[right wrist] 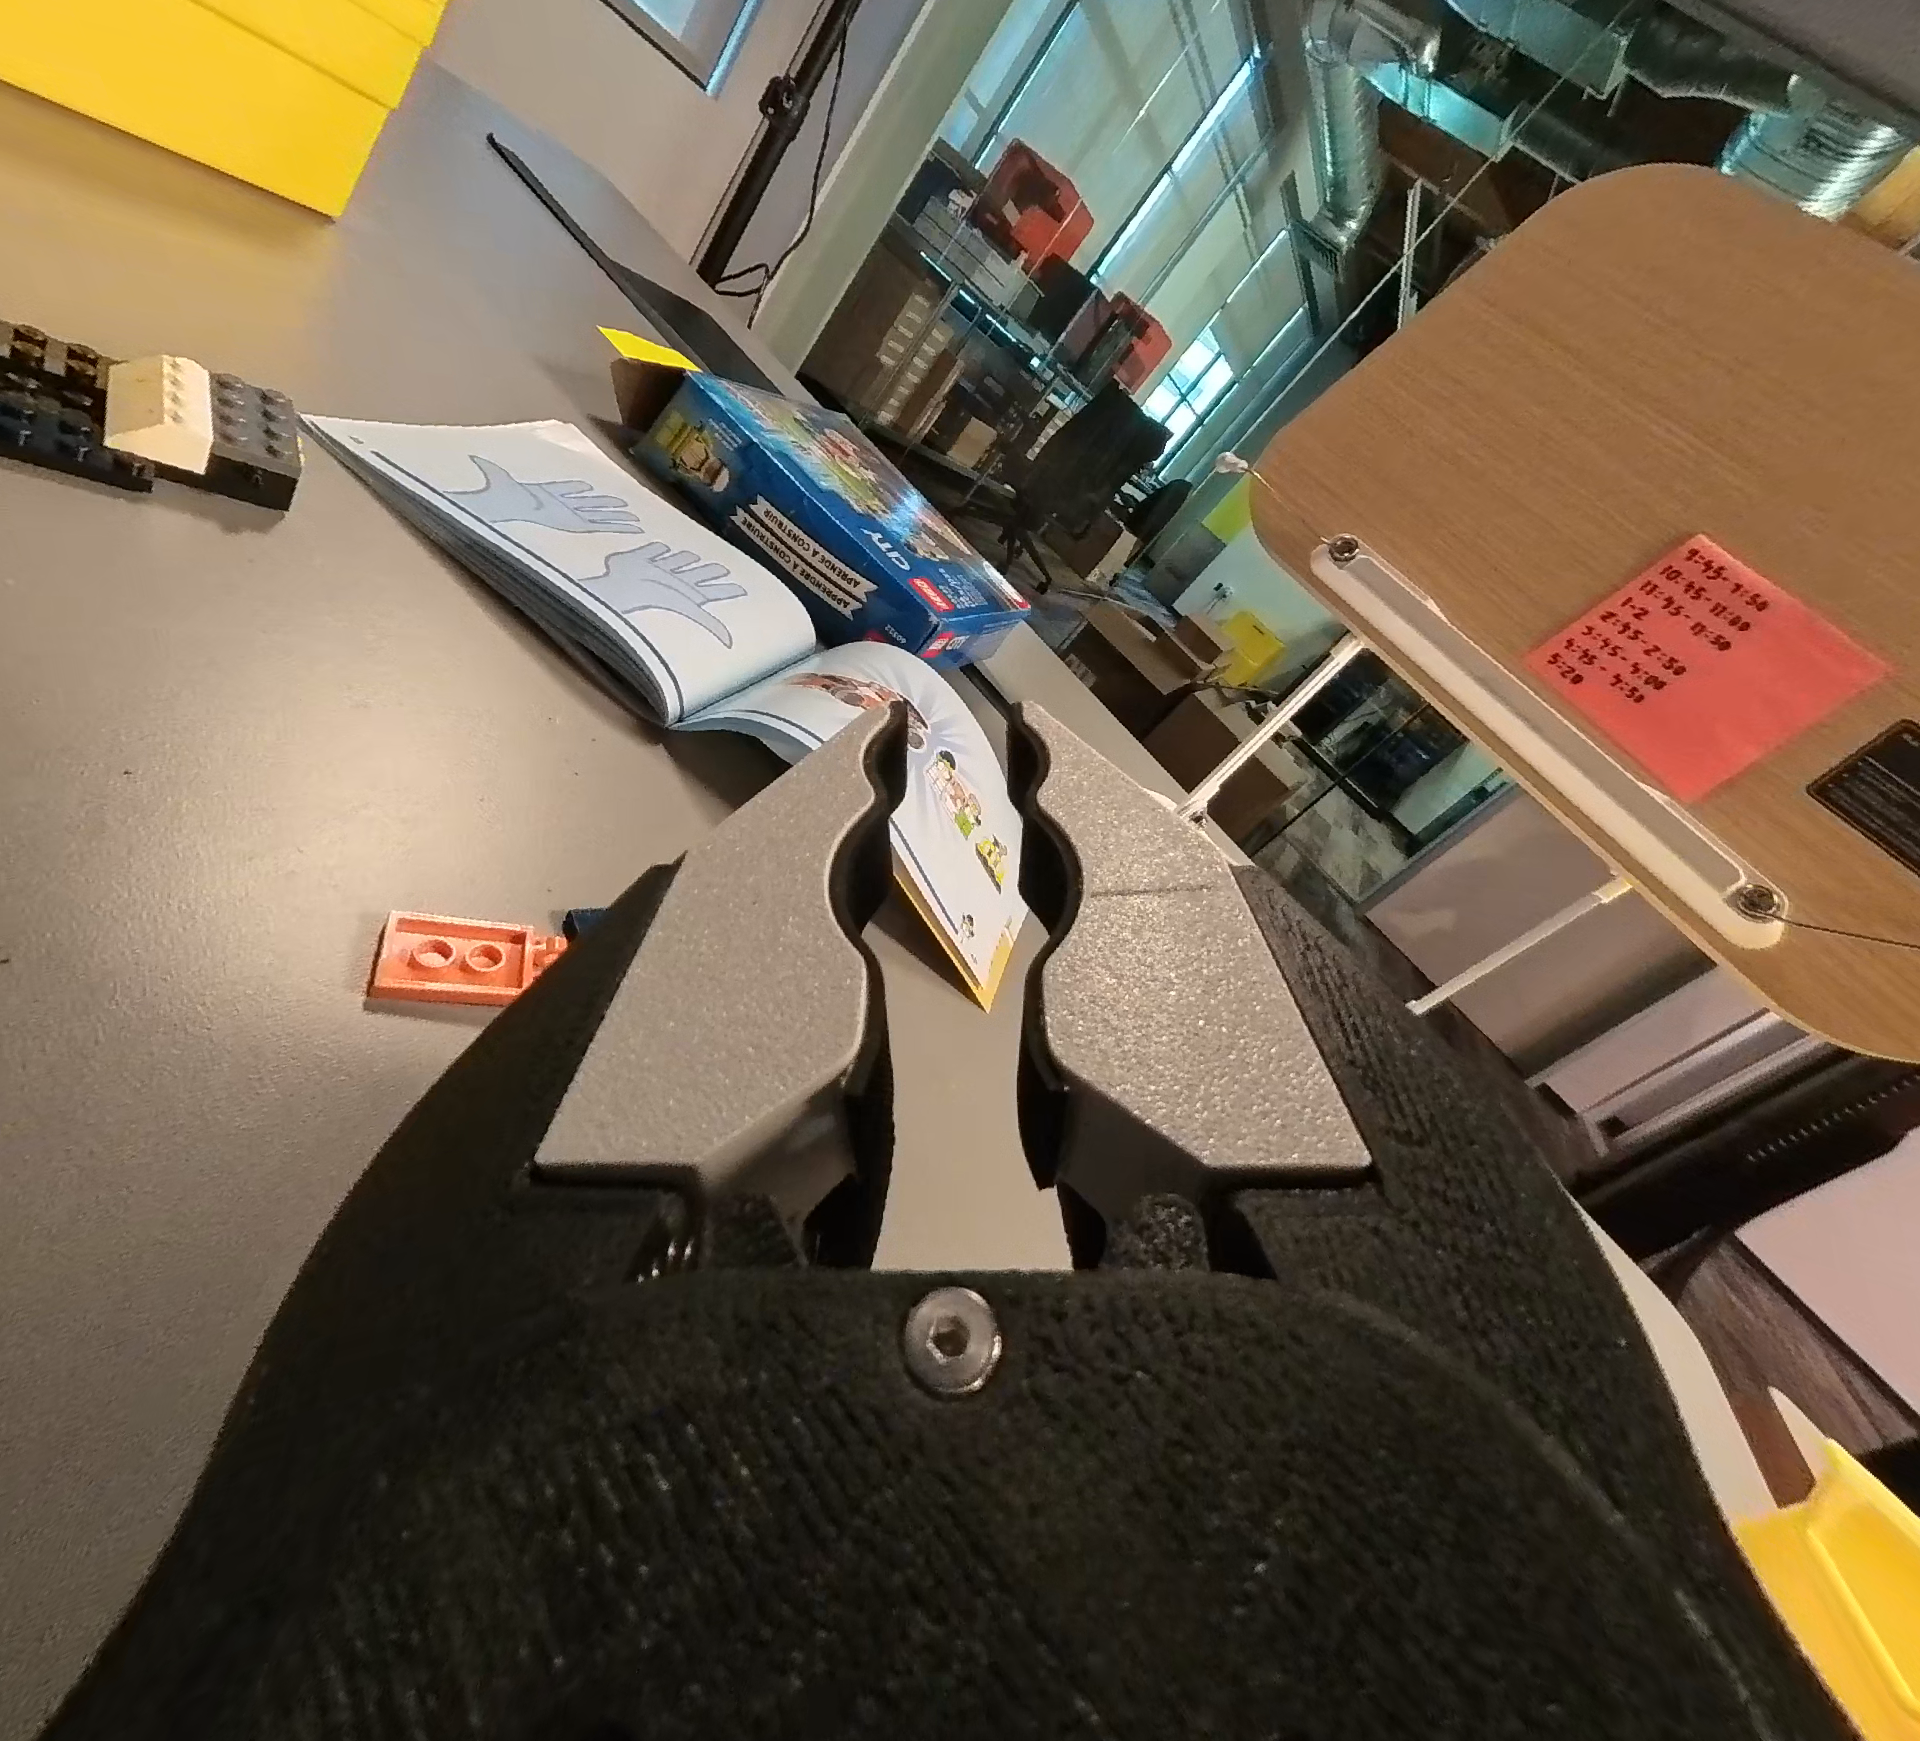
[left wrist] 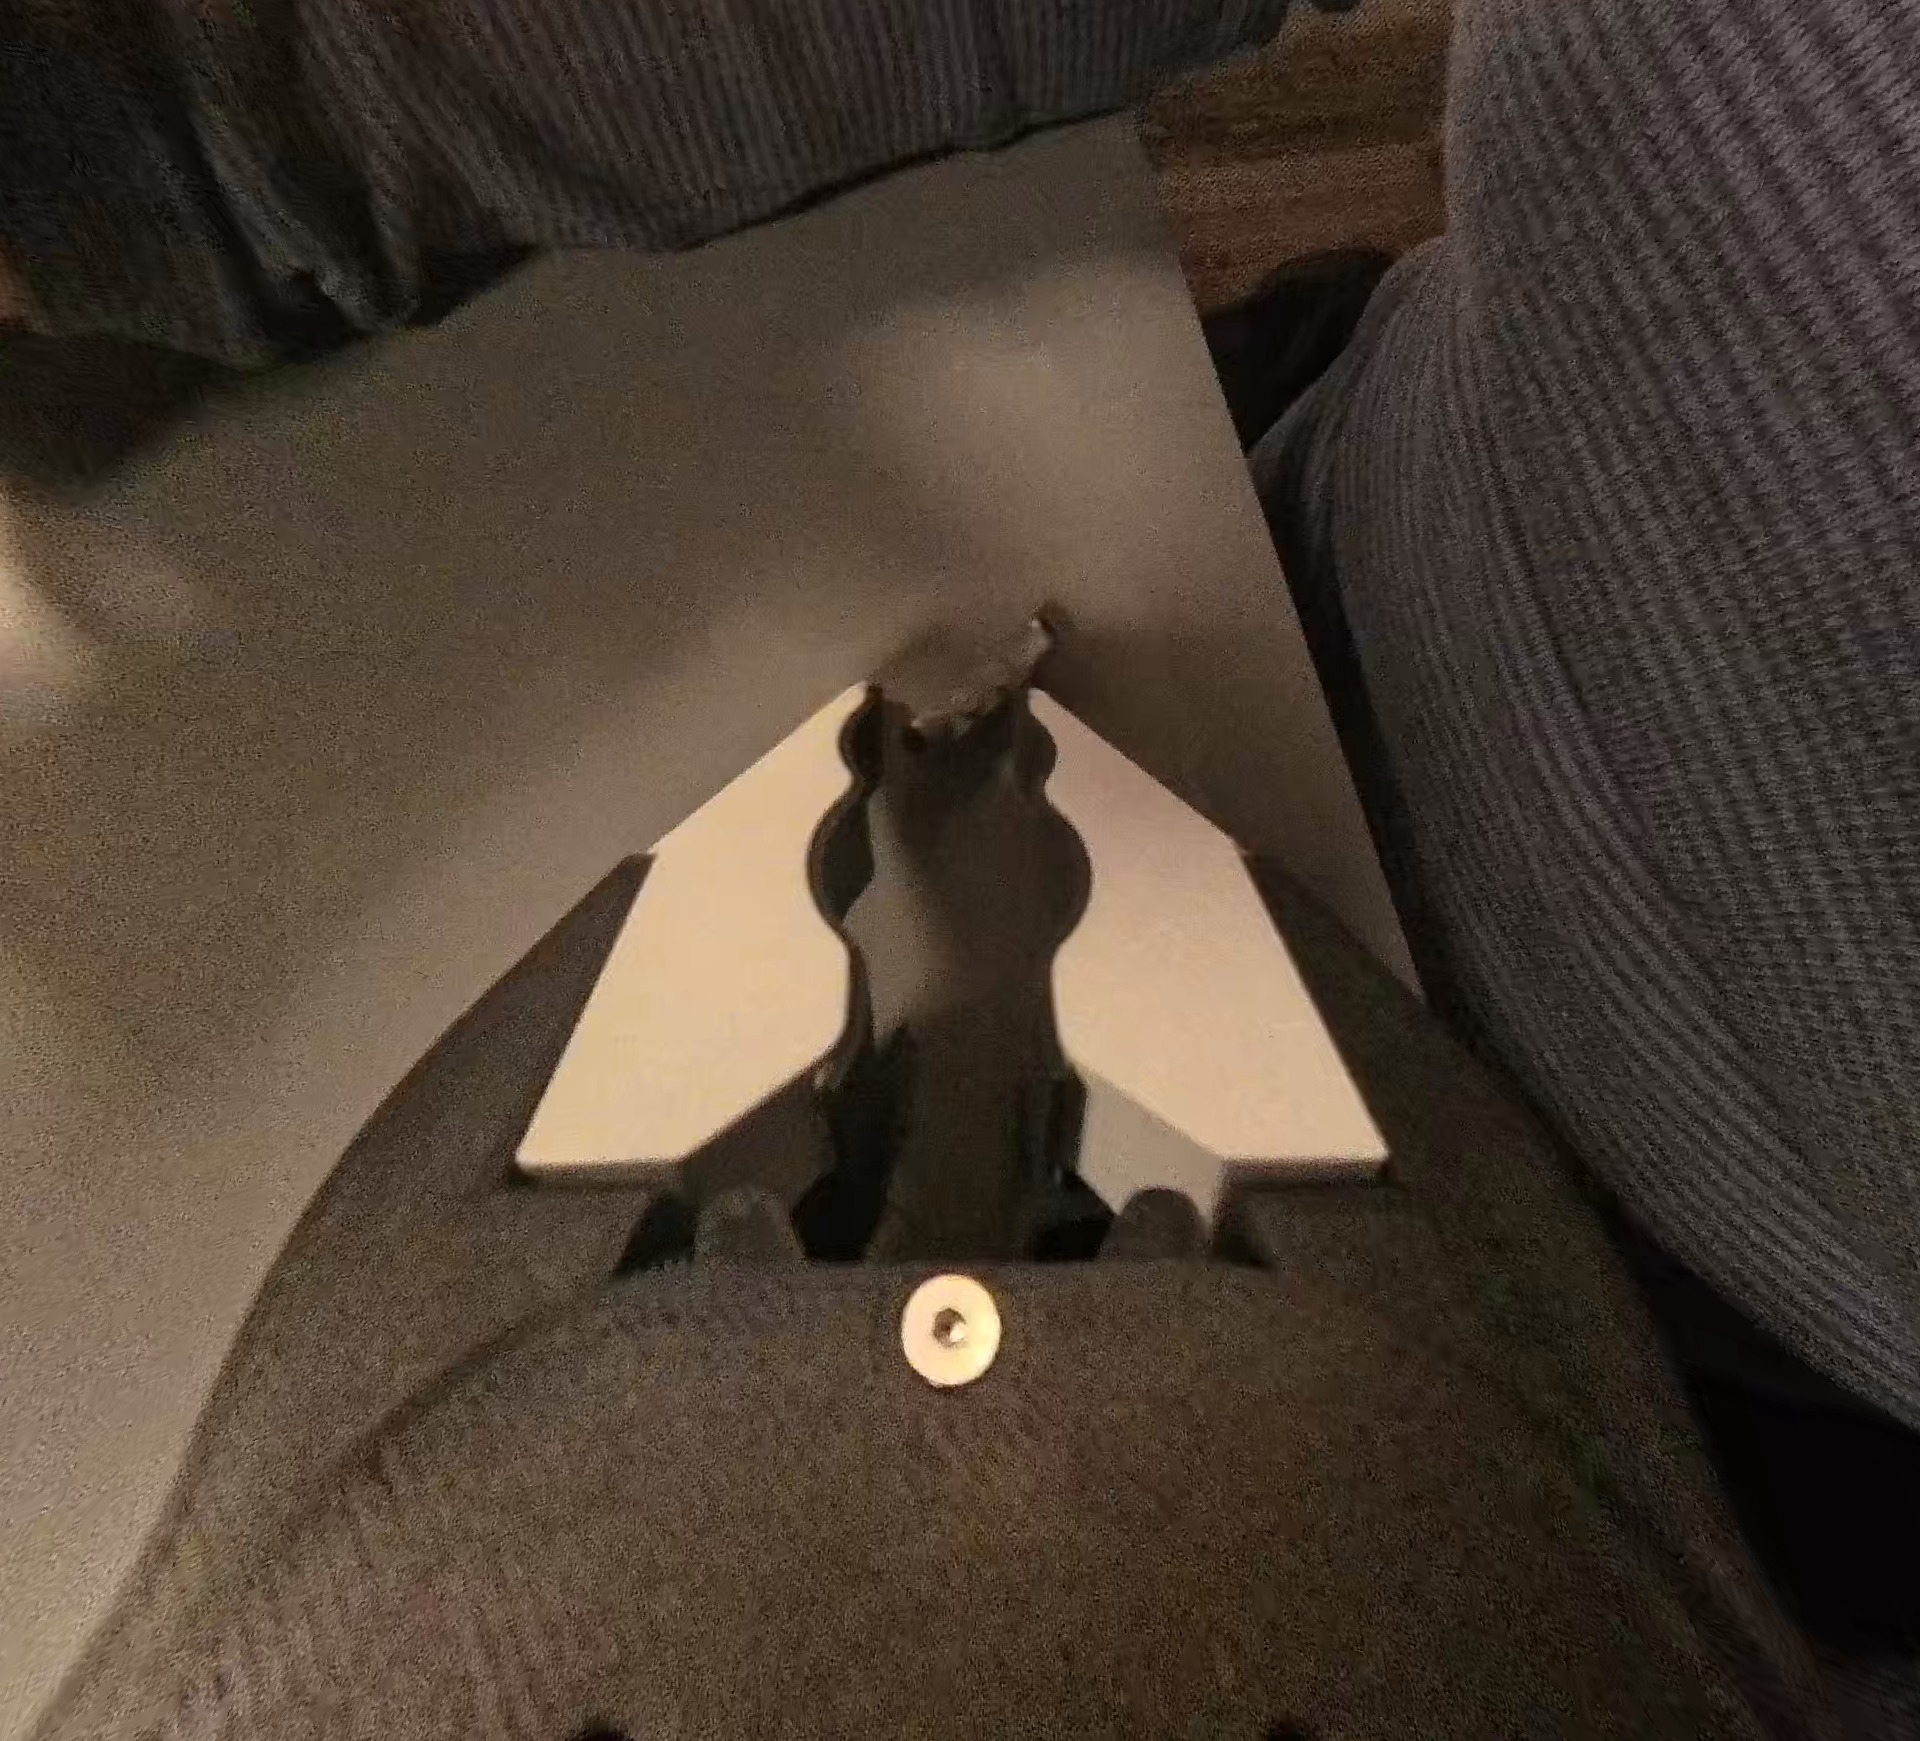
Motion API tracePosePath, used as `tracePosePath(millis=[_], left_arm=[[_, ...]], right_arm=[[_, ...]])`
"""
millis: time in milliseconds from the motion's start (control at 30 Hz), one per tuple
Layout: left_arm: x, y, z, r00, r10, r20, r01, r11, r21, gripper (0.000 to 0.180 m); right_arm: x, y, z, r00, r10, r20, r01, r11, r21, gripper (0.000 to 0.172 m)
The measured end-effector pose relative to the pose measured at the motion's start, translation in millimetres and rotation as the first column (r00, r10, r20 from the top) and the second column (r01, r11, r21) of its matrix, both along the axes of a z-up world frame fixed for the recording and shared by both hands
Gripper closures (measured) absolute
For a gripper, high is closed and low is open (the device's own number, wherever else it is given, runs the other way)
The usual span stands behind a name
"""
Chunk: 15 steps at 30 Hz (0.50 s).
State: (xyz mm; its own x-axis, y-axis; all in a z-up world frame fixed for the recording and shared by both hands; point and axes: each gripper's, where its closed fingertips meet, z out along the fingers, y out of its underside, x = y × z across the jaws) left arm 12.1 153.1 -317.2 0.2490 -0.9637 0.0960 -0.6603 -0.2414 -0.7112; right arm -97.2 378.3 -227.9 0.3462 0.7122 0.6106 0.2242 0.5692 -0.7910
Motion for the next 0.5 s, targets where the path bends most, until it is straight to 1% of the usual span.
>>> tracePosePath(millis=[100,200,300,367,400,433,467,500], left_arm=[[2,-1,-1,1.0,-0.012,-0.005,0.013,0.999,0.038,0.173],[-2,1,-2,0.999,-0.011,-0.037,0.014,0.997,0.081,0.174],[-16,13,2,0.996,0.067,-0.064,-0.058,0.988,0.143,0.174],[-33,25,12,0.984,0.171,-0.055,-0.157,0.967,0.201,0.174],[-46,34,22,0.967,0.25,-0.05,-0.23,0.94,0.253,0.174],[-63,43,36,0.939,0.343,-0.034,-0.315,0.892,0.323,0.174],[-84,52,54,0.896,0.444,-0.001,-0.406,0.821,0.402,0.173],[-109,58,78,0.838,0.543,0.054,-0.498,0.72,0.482,0.174]], right_arm=[[0,0,0,1.0,0.0,0.0,0.0,1.0,0.0,0.154],[0,0,0,1.0,0.001,0.001,-0.001,1.0,0.001,0.154],[0,0,0,1.0,0.0,0.001,0.0,1.0,0.002,0.154],[0,0,0,1.0,0.0,0.0,0.0,1.0,0.001,0.154],[0,0,0,1.0,0.0,0.0,0.0,1.0,0.001,0.154],[0,0,0,1.0,0.001,0.0,-0.001,1.0,0.001,0.154],[0,0,0,1.0,0.001,-0.001,-0.001,1.0,0.001,0.154],[0,0,0,1.0,0.001,-0.001,-0.001,1.0,0.001,0.154]])
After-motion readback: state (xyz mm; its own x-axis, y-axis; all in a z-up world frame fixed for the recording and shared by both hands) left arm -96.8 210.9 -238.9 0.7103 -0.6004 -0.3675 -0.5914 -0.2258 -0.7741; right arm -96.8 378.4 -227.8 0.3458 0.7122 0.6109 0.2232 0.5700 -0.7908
